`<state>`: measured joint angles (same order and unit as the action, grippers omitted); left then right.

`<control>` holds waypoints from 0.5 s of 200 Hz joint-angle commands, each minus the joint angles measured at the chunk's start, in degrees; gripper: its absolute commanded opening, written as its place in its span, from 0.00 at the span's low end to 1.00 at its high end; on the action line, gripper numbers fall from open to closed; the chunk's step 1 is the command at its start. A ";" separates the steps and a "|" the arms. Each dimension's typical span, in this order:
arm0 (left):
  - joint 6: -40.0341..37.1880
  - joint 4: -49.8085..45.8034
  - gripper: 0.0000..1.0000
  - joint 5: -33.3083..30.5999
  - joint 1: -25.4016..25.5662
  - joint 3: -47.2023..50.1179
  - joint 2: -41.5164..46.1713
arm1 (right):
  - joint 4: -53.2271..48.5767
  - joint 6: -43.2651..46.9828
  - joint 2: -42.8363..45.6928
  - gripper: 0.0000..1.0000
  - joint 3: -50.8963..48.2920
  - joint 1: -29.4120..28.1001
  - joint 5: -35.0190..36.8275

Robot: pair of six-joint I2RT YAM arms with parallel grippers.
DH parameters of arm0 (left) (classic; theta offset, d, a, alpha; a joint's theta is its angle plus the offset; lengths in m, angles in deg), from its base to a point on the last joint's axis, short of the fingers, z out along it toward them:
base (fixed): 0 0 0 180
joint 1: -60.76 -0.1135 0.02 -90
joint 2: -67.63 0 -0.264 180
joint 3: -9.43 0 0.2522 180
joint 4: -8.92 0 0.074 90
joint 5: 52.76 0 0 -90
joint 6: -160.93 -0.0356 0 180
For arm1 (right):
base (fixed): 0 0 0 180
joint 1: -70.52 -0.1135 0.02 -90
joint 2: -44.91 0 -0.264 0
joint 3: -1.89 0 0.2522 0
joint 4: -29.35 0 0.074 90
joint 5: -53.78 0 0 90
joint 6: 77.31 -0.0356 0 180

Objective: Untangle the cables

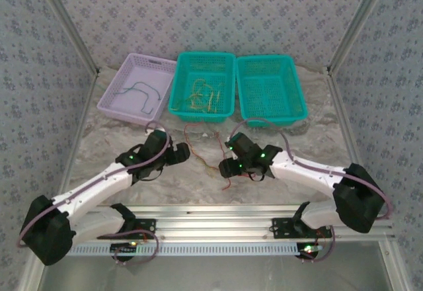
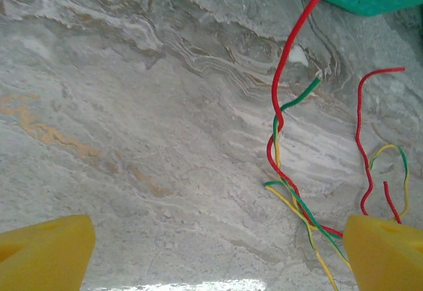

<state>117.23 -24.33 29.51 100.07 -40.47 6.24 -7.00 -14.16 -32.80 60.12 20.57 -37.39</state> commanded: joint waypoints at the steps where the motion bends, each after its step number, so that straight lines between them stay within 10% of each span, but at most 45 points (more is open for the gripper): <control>1: 1.01 2.23 0.96 0.27 1.23 -1.62 -1.79 | -0.04 -1.54 -1.97 0.66 -1.31 -1.27 -0.32; 100: 1.05 2.99 0.96 -1.81 4.90 -2.80 -6.37 | 0.72 -0.32 -7.12 0.62 0.27 -3.44 13.20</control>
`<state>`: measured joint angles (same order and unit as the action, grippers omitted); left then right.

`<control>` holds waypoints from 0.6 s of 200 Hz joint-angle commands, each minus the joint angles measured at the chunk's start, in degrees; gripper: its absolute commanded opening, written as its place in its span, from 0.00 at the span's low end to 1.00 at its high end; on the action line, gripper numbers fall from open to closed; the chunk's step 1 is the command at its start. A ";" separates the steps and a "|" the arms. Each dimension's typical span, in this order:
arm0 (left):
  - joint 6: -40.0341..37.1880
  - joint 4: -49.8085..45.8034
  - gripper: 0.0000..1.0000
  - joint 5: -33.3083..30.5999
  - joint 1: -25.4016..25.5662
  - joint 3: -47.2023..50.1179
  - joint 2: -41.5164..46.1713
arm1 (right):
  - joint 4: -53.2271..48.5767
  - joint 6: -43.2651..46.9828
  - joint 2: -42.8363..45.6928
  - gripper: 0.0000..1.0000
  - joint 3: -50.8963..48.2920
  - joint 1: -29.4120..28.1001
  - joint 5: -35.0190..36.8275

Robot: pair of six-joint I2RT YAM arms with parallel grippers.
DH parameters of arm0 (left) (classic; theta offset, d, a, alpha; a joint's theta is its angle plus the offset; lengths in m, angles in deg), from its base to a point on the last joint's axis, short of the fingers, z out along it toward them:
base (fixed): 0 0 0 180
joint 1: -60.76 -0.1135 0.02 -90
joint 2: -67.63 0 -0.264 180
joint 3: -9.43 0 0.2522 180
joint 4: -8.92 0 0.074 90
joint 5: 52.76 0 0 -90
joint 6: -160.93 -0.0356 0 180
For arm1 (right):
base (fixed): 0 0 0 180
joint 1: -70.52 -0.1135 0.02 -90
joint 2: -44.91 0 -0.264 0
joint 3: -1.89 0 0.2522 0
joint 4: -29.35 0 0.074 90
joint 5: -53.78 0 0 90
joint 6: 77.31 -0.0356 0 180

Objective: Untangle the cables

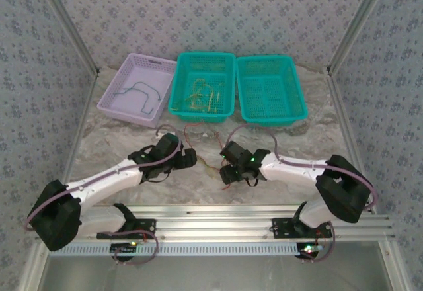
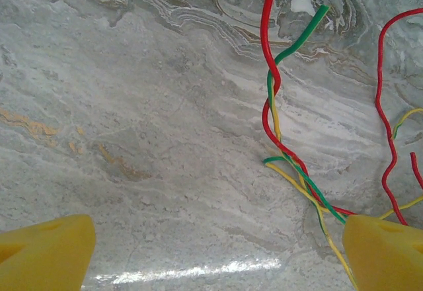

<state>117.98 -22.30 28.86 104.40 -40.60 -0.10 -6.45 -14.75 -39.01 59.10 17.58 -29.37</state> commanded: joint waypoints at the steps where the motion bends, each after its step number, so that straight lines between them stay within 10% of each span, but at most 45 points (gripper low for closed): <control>1: 0.32 0.94 0.96 -1.18 0.57 -2.71 0.01 | 0.25 0.28 -0.99 0.62 1.30 -0.42 5.18; 120: 0.86 2.59 0.96 -0.84 1.90 -3.15 -3.11 | 1.23 4.15 -3.60 0.01 3.73 0.35 -0.49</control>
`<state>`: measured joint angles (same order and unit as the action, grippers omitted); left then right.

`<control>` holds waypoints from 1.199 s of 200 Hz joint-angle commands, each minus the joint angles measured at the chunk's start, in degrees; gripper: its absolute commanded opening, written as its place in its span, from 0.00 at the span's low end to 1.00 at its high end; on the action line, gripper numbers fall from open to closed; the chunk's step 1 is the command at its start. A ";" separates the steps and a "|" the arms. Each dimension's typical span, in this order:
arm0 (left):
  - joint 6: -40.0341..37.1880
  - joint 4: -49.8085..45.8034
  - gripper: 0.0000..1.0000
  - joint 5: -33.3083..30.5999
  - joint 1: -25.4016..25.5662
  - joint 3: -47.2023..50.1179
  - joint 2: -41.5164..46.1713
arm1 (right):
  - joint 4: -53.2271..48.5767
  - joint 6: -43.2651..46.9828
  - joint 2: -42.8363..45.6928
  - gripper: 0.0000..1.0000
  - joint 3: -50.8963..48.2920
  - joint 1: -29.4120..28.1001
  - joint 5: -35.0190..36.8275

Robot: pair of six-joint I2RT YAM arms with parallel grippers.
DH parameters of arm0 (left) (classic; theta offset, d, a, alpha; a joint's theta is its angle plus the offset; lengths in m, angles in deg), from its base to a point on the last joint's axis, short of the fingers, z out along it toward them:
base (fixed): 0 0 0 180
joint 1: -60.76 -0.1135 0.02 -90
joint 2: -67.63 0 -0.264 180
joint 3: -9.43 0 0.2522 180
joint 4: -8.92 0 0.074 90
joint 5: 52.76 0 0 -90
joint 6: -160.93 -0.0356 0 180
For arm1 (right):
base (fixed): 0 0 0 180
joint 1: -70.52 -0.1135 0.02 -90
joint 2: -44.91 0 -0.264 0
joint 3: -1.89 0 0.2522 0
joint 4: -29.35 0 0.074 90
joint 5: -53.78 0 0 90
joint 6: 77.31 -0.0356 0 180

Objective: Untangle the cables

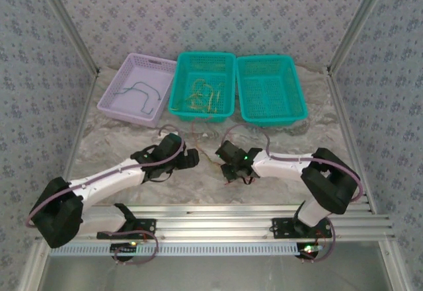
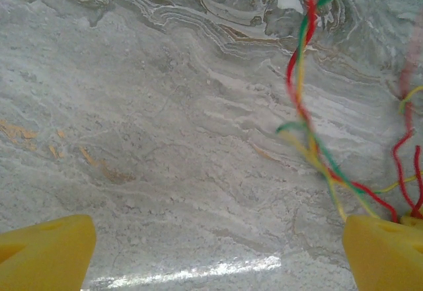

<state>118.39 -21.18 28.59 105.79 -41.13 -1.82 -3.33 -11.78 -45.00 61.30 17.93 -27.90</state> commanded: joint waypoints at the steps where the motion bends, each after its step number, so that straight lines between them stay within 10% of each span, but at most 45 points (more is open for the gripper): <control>1: 0.49 1.48 0.95 -0.58 0.50 -2.69 -1.48 | -1.99 1.31 2.60 0.00 1.54 -0.02 -2.10; 240: 6.60 10.13 0.96 4.14 4.80 -4.20 -16.24 | -2.89 -1.51 35.33 0.00 4.15 16.35 -45.48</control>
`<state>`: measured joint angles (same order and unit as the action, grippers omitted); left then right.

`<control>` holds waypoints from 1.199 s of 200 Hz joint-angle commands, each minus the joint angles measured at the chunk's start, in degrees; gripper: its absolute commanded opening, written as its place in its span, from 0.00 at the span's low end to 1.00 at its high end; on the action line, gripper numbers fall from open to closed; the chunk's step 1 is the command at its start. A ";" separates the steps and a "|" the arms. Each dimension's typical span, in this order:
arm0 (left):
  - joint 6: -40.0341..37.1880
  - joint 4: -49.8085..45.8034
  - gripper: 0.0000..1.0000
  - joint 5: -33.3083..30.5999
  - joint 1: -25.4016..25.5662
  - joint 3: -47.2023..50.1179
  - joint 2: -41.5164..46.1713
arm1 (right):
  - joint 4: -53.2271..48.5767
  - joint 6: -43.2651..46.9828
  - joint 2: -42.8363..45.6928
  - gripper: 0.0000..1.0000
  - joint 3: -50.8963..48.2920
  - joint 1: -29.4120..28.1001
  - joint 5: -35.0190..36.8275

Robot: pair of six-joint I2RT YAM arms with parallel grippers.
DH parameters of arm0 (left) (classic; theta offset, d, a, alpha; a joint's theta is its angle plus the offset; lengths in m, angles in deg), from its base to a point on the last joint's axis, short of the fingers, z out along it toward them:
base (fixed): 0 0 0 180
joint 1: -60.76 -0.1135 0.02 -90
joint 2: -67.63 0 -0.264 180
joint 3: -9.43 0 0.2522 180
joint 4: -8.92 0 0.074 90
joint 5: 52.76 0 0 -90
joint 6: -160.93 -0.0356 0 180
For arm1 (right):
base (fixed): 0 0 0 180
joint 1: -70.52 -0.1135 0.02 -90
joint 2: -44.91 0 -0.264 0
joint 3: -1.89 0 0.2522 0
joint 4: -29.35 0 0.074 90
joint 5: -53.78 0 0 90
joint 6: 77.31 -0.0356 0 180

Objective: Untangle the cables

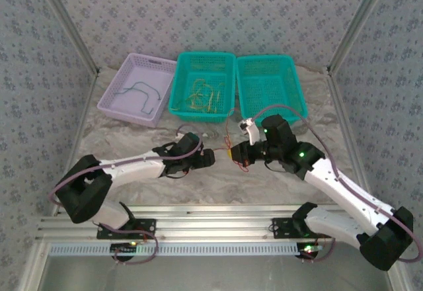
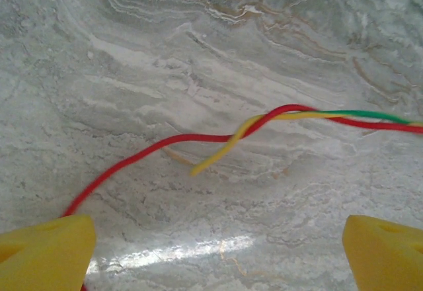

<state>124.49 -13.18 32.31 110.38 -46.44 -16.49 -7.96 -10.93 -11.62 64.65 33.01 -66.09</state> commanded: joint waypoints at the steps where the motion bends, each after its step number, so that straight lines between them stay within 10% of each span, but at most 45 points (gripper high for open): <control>1: 0.50 2.20 0.96 0.48 0.21 1.13 -1.66 | 1.80 -2.47 1.96 0.00 0.87 1.29 -7.43; 113: -1.00 2.43 0.77 0.10 -0.96 2.93 -2.96 | 0.79 -4.94 3.89 0.00 3.14 4.65 -12.97; 240: 0.82 6.42 0.00 2.85 -0.89 7.65 -3.85 | -0.49 -11.11 7.98 0.00 10.76 13.39 -12.88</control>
<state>124.40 -9.10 28.64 108.40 -39.86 -17.63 -6.76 -21.09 -5.68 71.51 44.63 -79.12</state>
